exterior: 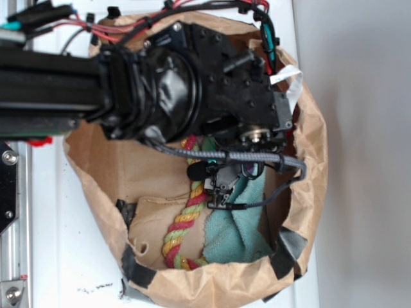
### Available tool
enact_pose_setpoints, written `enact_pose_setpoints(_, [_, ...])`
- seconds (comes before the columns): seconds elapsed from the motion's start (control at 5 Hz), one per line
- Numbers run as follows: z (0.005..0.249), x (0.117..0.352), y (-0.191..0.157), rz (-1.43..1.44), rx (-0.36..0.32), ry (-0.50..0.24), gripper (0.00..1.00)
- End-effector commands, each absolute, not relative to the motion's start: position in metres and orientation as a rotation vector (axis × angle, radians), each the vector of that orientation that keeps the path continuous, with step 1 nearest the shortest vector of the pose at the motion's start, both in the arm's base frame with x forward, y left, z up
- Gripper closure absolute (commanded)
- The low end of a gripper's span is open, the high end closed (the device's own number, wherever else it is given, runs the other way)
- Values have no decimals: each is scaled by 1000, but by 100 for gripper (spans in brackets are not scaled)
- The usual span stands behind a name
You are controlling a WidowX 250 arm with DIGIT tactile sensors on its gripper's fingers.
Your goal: Grab the green ball.
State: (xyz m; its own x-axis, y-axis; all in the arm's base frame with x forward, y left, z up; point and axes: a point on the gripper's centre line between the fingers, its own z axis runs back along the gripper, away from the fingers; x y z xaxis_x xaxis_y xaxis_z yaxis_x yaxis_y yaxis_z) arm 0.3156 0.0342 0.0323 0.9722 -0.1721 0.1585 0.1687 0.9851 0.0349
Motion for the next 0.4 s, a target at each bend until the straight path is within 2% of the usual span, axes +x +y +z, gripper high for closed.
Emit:
enact_pose_setpoints(0.0, [44,322,39,-145,34,-184,100])
enact_pose_setpoints(0.2, [59,326,48,-72,45,-200,100])
